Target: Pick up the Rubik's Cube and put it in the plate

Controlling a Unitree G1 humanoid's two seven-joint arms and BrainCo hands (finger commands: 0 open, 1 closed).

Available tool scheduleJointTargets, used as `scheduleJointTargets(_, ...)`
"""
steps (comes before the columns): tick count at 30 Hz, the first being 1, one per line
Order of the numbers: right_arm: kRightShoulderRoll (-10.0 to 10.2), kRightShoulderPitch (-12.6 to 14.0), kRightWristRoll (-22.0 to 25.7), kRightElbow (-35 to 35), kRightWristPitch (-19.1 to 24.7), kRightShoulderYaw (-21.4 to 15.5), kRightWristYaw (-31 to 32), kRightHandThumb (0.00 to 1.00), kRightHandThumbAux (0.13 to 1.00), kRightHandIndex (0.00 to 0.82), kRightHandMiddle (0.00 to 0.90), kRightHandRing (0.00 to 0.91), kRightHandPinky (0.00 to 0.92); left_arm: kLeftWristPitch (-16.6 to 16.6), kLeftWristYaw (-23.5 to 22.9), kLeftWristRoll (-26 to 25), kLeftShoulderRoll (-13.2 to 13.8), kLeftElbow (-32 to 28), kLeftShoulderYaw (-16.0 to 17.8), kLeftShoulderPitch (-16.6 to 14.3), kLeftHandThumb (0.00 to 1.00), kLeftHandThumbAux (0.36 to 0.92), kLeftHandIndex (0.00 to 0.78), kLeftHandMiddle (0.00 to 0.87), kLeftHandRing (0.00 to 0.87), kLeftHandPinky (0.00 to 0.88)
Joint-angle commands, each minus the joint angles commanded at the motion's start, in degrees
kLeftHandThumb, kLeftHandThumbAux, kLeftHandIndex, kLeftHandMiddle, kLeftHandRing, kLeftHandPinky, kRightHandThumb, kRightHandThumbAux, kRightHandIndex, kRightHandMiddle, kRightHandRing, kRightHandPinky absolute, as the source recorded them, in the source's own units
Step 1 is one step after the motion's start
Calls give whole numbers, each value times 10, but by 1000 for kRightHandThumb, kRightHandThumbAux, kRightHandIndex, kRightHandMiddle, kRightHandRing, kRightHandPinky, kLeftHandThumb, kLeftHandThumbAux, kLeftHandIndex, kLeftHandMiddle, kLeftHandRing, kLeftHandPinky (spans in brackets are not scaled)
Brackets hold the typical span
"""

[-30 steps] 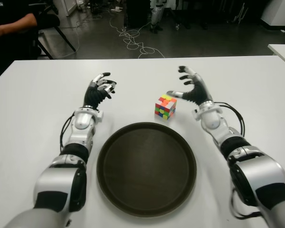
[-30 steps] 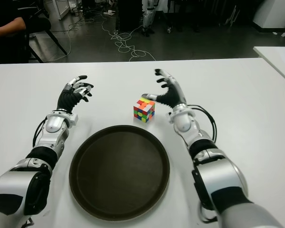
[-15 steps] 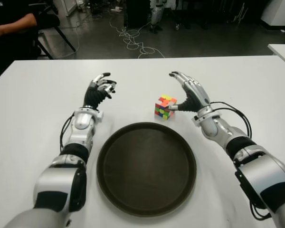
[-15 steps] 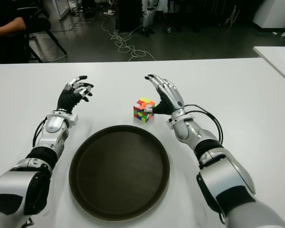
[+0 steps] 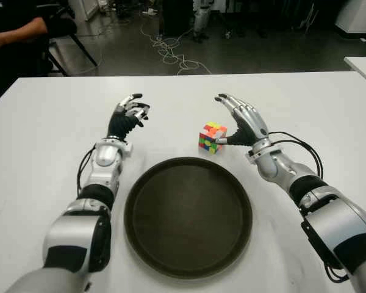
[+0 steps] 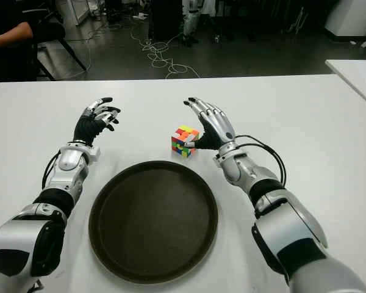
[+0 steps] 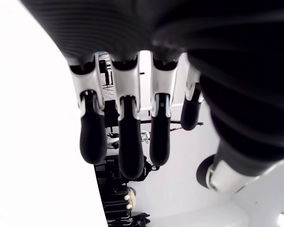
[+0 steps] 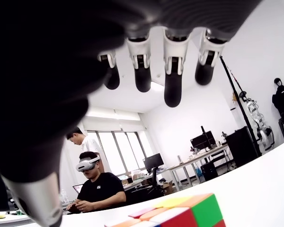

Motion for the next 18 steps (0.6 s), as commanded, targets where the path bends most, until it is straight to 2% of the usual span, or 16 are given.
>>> scheduleJointTargets(8, 3, -8, 0, 1, 13, 7, 2, 0, 756, 91, 136, 178, 218, 4, 3, 0, 0, 1, 0, -1, 325, 670, 221, 375, 484, 562)
scheduleJointTargets(18, 2, -25, -4, 3, 15, 17, -4, 0, 756, 108, 160, 204, 267, 5, 5, 0, 0, 1, 0, 0, 317, 676, 220, 381, 483, 559)
